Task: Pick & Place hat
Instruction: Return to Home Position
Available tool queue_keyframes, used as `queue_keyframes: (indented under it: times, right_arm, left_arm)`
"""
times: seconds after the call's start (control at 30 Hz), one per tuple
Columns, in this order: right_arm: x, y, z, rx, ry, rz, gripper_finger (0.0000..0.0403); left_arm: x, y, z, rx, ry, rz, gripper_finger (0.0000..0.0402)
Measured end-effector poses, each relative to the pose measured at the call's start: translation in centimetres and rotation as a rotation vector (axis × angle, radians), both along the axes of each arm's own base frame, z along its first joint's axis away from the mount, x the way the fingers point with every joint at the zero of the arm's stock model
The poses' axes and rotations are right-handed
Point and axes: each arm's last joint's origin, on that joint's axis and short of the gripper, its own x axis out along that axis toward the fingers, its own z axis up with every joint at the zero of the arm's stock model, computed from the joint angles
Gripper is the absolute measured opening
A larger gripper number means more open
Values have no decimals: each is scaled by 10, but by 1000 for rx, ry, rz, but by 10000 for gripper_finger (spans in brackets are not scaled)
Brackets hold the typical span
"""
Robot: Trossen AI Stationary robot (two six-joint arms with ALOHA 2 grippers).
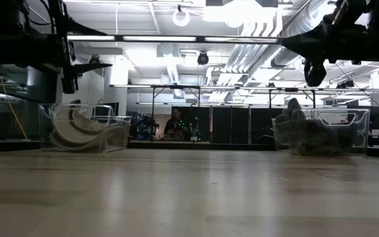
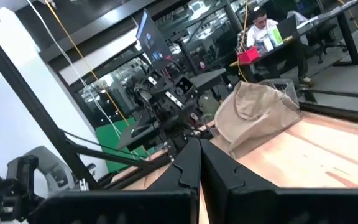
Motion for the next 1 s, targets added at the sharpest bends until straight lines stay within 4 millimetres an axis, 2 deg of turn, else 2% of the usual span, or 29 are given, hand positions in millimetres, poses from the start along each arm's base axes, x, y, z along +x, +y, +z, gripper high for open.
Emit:
queue_keyframes:
  times: [0.23, 0.67, 1.0]
  right_arm:
    - [-8, 2, 3, -18, -11, 3, 0]
    - [-38, 9, 3, -21, -22, -48, 0]
    - [-41, 11, -6, -25, 58, -29, 0]
  left_arm:
    - [-1, 0, 0, -1, 4, 17, 252]
    - [-1, 0, -1, -8, 11, 19, 252]
    - [-1, 0, -3, -9, 23, 15, 252]
